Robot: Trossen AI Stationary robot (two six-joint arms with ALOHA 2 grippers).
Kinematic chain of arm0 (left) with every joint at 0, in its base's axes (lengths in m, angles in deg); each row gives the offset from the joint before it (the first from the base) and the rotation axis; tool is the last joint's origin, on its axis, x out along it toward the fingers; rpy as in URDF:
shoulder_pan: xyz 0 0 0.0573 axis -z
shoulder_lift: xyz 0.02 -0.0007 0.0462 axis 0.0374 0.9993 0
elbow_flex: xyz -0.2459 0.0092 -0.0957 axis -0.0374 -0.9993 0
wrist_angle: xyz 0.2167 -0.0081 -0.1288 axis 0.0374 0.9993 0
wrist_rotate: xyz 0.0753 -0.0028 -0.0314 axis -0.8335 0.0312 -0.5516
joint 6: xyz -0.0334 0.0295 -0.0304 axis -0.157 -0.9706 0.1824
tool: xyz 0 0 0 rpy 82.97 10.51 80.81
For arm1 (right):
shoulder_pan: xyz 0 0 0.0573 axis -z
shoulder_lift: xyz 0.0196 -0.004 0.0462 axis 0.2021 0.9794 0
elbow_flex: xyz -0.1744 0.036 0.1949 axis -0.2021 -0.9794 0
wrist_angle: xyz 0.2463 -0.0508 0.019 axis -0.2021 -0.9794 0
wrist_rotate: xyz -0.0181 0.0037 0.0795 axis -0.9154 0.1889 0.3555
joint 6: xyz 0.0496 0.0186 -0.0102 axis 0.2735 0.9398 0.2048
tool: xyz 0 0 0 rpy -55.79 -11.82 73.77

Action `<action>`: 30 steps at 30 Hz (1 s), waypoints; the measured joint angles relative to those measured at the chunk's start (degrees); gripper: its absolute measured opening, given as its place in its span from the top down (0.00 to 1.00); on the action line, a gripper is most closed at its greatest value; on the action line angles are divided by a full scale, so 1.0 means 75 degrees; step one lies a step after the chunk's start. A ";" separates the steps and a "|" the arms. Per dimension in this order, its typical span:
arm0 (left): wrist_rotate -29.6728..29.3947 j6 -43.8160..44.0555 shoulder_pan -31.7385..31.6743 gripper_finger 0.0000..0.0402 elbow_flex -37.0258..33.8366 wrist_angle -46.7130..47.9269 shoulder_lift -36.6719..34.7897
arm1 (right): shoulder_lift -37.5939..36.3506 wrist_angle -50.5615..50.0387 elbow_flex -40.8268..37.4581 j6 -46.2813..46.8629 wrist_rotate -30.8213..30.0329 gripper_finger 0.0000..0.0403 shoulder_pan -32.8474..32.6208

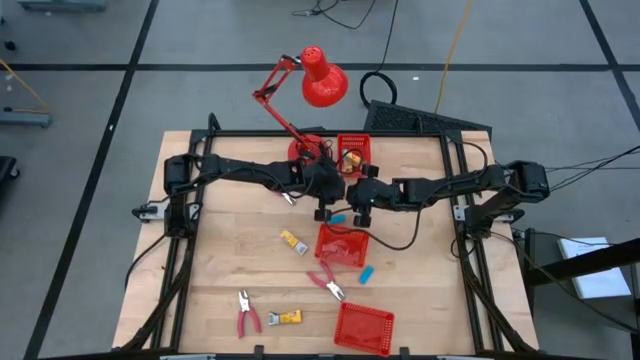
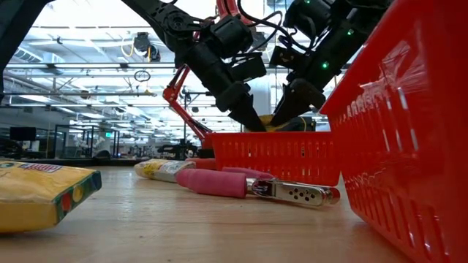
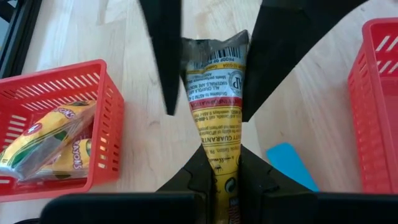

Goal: Pick & Place School Supplies
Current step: Put the yellow crayon pack into the top red basket

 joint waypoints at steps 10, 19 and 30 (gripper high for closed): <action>0.0029 0.0004 0.0020 0.91 -0.0017 -0.0144 0.0009 | -0.0009 -0.0202 0.0012 -0.0014 0.0349 0.76 0.0006; -0.0020 -0.0237 0.0029 0.74 -0.0010 -0.0009 -0.0247 | -0.0002 -0.0243 0.0010 0.0150 0.0239 0.79 0.0000; -0.0375 -0.0516 0.0289 0.43 0.0013 0.1598 -0.2355 | 0.0015 -0.0365 -0.0012 0.0067 -0.0613 0.80 0.0205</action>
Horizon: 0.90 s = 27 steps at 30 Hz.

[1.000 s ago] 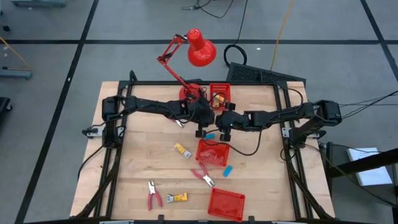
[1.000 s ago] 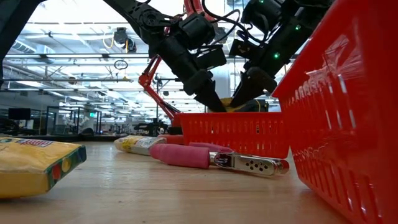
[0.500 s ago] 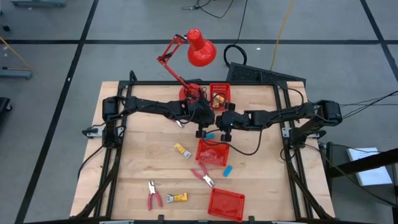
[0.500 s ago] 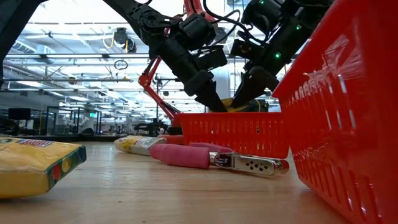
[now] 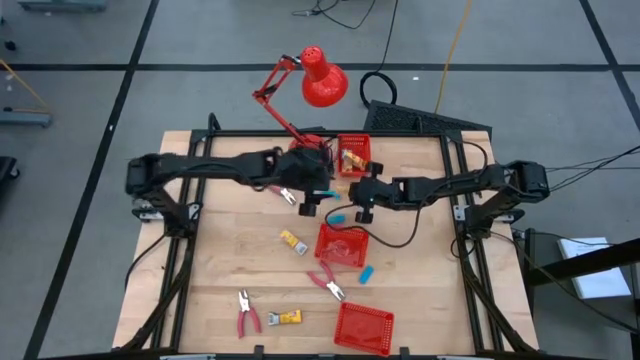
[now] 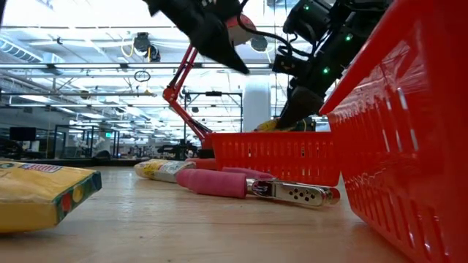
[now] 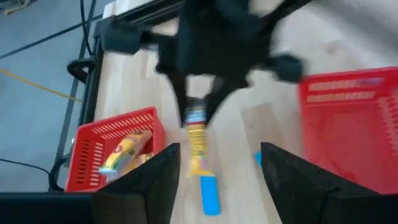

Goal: Pick & Place School Supplies
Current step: Put the yellow crayon pack into the top red basket

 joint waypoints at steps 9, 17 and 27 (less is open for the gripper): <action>0.0006 0.0191 0.0351 0.46 -0.1308 0.0001 -0.1548 | 0.0000 0.0348 0.0000 -0.0324 -0.0040 0.80 0.1202; 0.0001 0.0770 0.0593 0.50 -0.3215 -0.1606 -0.2330 | 0.0124 0.0292 0.0009 -0.0371 0.0834 0.80 0.2596; -0.0004 0.1008 0.0634 0.50 -0.3885 -0.2235 -0.2480 | 0.0480 0.0432 0.0015 -0.0322 0.1839 0.81 0.3015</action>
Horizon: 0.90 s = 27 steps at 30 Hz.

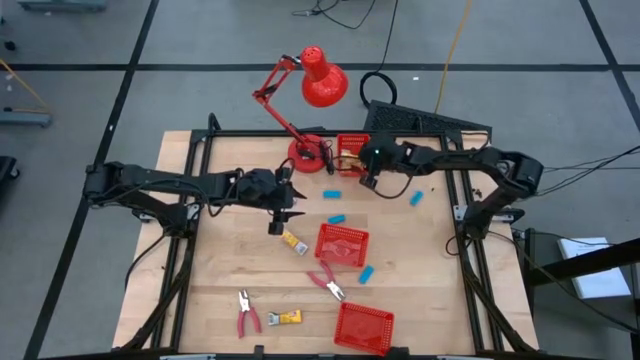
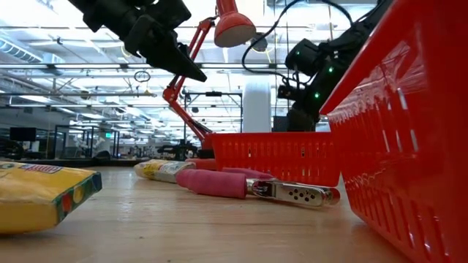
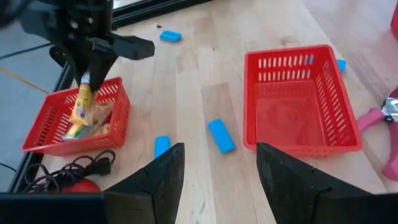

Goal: Pick & Place School Supplies
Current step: Put the yellow crayon pack into the top red basket, then put the blue eraser into the middle red basket

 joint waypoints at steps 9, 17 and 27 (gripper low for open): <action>0.0003 -0.0061 -0.0003 0.50 -0.0001 -0.0092 -0.0023 | 0.0170 0.0306 -0.0017 0.0232 -0.0343 0.46 -0.0179; 0.0006 -0.0090 -0.0003 0.50 -0.0004 -0.0075 -0.0023 | -0.0064 0.0568 -0.0003 0.0167 -0.0624 0.34 -0.0563; 0.0003 -0.0140 -0.0015 0.51 -0.0004 0.0051 -0.0020 | -0.0180 -0.0264 0.0216 0.0212 0.0571 0.37 -0.2033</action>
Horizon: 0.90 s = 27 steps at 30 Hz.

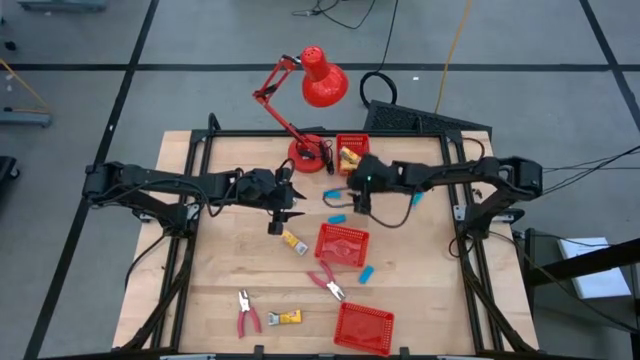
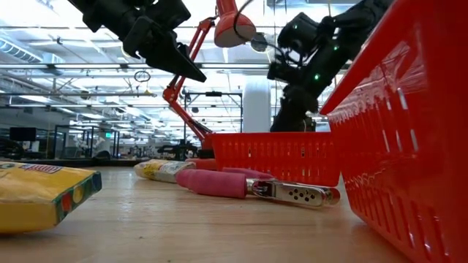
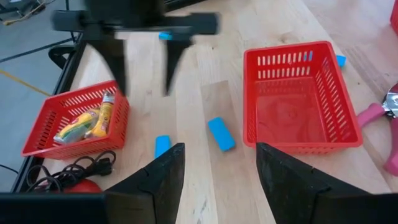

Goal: Pick & Place School Supplies
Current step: Put the blue eraser into the middle red basket

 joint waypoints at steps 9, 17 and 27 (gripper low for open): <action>0.0000 0.0006 -0.0172 0.51 0.0000 0.0011 0.0000 | 0.0304 0.0111 0.0053 0.0417 0.0245 0.37 -0.0123; -0.0003 0.0047 -0.0265 0.51 0.0000 0.0033 0.0003 | 0.1649 -0.0484 0.0993 0.0308 0.0660 0.37 0.0136; 0.0000 0.0055 -0.0279 0.51 -0.0003 0.0105 0.0009 | 0.2640 -0.1088 0.2223 -0.0172 0.0597 0.37 0.0089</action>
